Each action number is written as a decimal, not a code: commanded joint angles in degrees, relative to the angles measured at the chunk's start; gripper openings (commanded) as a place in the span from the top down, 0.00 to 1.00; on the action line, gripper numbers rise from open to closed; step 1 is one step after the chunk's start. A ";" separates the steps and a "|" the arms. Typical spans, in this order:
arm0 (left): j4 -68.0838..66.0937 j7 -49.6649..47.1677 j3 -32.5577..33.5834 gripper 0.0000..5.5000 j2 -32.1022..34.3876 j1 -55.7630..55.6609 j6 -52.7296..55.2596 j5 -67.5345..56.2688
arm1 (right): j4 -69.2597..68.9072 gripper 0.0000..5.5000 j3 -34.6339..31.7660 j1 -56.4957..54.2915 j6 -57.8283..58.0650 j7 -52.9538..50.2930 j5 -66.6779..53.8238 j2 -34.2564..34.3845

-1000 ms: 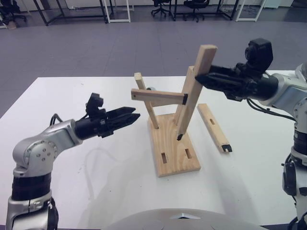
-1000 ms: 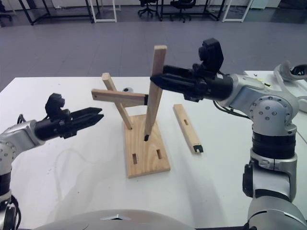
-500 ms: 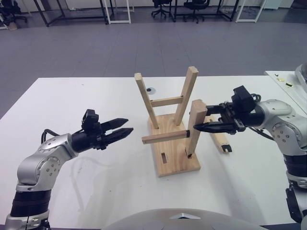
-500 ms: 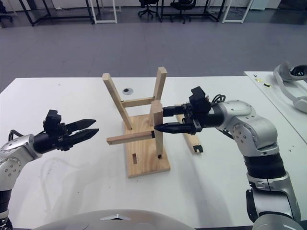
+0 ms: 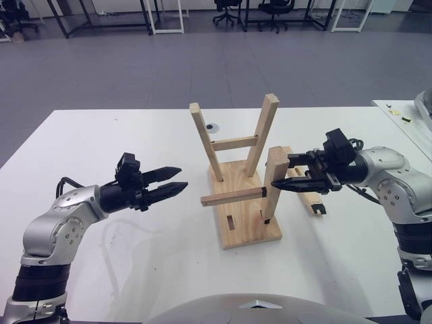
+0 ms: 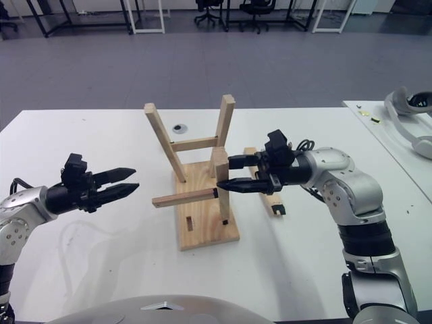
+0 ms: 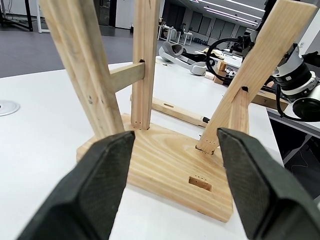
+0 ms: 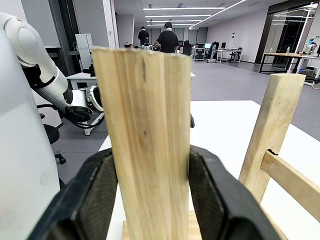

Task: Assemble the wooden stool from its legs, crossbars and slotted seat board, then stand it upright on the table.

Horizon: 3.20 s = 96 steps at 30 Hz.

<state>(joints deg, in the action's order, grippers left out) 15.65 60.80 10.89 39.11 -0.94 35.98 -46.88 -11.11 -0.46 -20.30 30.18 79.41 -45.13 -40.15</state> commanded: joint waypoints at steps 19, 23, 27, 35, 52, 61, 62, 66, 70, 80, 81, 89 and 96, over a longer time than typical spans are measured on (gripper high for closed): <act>4.11 -1.86 0.61 0.45 0.47 1.74 1.70 -1.13 | 11.51 0.63 5.89 17.37 -10.41 5.45 10.42 -4.21; 3.97 -2.21 0.43 0.45 0.65 1.27 1.87 -1.13 | 13.30 0.63 8.51 18.41 -11.60 -0.51 13.09 -2.00; 4.66 -3.04 0.07 0.45 0.05 1.64 1.83 -1.07 | 13.04 0.63 9.53 16.34 -4.10 -5.20 11.31 -3.59; 5.68 -4.78 -0.10 0.45 -1.58 2.99 1.01 -0.87 | 18.58 0.37 9.04 11.10 -7.34 -3.60 16.27 -4.73; 7.10 -7.67 -0.02 0.45 -3.77 6.18 -0.75 -0.15 | 29.27 0.28 3.80 3.32 -5.59 -36.03 34.03 5.76; 6.73 -9.67 0.30 0.45 -4.98 6.29 -1.50 0.21 | 25.06 0.51 -0.79 5.31 22.80 -50.87 33.04 12.96; 6.65 -9.90 0.27 0.45 -5.03 6.22 -1.65 0.28 | 25.25 0.56 -2.72 4.59 23.19 -52.36 32.41 13.95; 5.65 -10.45 0.46 0.45 -4.86 5.09 -2.20 0.94 | 25.65 0.62 -7.83 2.22 21.11 -58.20 31.93 16.70; -0.59 -14.54 4.63 0.45 -3.90 -1.38 -2.96 2.03 | 25.64 0.62 -12.21 -3.26 12.41 -61.63 31.72 16.62; -12.90 -24.74 11.66 0.45 -4.31 -42.89 11.92 -20.18 | 10.68 0.62 -18.63 -29.72 10.19 -46.73 7.48 14.35; -13.33 -25.58 10.85 0.45 -5.60 -46.67 14.19 -23.66 | 8.53 0.62 -18.45 -30.80 13.60 -44.14 2.04 14.83; -20.63 -28.22 8.58 0.45 -9.99 -58.23 22.06 -33.46 | 0.09 0.62 -13.54 -28.15 29.50 -32.86 -19.62 13.55; -20.70 -25.71 8.44 0.41 -8.23 -57.83 28.63 -38.62 | 0.43 0.62 -12.02 -27.73 29.33 -33.58 -20.99 13.54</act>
<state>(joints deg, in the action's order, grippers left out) -5.31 33.78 19.51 29.38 -58.31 61.53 -83.30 -10.84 -12.48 -47.58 59.79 46.48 -65.44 -26.43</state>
